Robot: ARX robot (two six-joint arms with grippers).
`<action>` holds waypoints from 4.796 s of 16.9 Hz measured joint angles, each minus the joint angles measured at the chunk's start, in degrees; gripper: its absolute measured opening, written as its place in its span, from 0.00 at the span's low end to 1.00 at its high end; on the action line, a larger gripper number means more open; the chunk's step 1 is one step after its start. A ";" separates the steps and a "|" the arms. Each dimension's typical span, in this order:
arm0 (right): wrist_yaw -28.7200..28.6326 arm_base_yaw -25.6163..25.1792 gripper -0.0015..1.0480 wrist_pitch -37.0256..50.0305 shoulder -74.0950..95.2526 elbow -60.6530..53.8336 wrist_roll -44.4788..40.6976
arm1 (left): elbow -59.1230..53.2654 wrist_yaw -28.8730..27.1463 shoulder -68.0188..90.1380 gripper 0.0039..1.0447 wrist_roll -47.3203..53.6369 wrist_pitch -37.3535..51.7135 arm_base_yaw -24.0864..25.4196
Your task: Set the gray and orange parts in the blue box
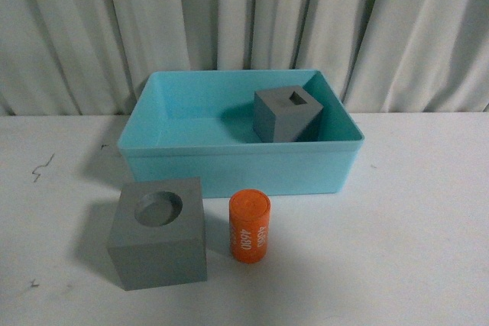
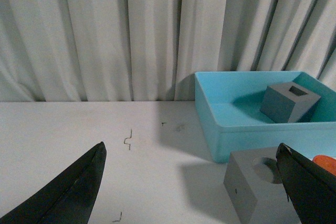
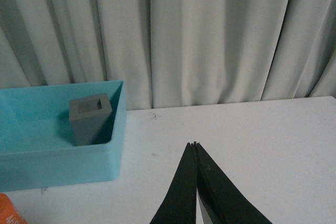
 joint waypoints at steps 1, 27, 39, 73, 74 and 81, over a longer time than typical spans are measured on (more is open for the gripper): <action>0.00 0.00 0.02 -0.72 -1.38 -0.48 0.00 | 0.00 0.00 0.00 0.94 0.00 0.02 0.00; -0.07 0.00 0.02 -39.85 -43.47 -5.75 -0.02 | 0.00 0.00 0.00 0.94 0.00 0.02 0.00; -0.07 0.22 0.86 -41.70 -48.06 -5.75 -0.04 | 0.00 0.00 0.00 0.94 0.00 0.02 0.00; -0.11 0.22 0.94 -41.70 -48.06 -5.75 -0.02 | 43.82 -16.24 95.89 0.94 -21.16 4.24 -19.39; -0.11 0.22 0.94 -41.72 -48.06 -5.75 -0.02 | 43.76 -16.02 96.15 0.94 -21.16 4.39 -19.82; -0.11 0.22 0.94 -41.70 -48.06 -5.75 -0.02 | 43.43 -15.41 97.96 0.94 -21.05 5.22 -20.74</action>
